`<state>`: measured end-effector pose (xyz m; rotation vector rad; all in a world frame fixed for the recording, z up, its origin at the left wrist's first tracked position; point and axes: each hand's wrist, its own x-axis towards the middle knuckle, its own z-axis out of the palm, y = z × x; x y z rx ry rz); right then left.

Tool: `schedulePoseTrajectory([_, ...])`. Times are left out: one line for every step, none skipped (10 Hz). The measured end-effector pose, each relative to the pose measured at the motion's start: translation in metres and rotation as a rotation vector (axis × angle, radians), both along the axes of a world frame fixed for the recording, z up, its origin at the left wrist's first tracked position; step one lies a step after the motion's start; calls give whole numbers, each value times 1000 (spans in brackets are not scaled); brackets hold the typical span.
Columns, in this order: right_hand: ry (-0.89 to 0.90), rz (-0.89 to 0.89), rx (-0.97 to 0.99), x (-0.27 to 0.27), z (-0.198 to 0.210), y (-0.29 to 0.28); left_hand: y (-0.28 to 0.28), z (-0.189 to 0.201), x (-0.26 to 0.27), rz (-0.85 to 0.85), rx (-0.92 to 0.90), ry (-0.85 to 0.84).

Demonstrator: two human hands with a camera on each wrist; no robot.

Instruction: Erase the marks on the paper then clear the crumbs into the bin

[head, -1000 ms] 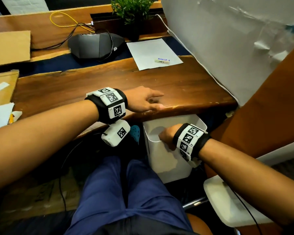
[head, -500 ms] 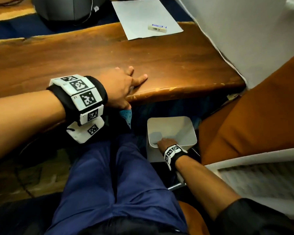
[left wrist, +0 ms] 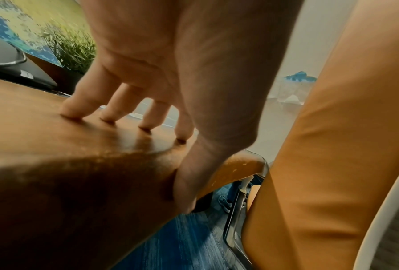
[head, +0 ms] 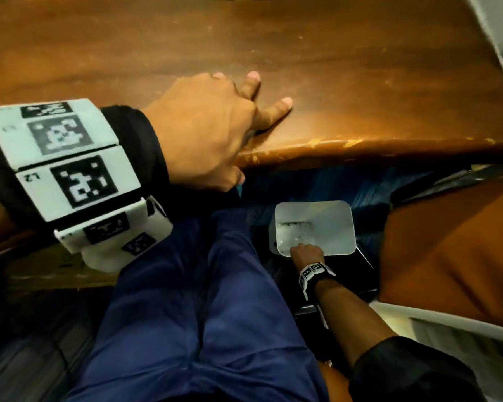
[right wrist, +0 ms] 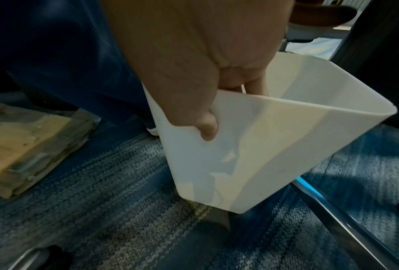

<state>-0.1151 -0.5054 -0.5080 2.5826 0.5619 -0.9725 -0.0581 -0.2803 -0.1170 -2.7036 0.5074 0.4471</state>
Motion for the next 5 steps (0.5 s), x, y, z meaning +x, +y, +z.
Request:
schedulePoseTrajectory([38, 30, -31, 5, -11, -3, 0, 0, 0, 0, 4, 16])
schedulePoseTrajectory([52, 16, -61, 10, -17, -2, 0, 0, -1, 0, -1, 14])
schedulePoseTrajectory([86, 17, -33, 17, -20, -2, -2, 2, -2, 36, 29, 45])
schedulePoseTrajectory([114, -58, -27, 20, -2, 4, -6, 7, -4, 32, 46, 61])
schedulePoseTrajectory([57, -145, 47, 25, 29, 15, -6, 12, -5, 14, 30, 66])
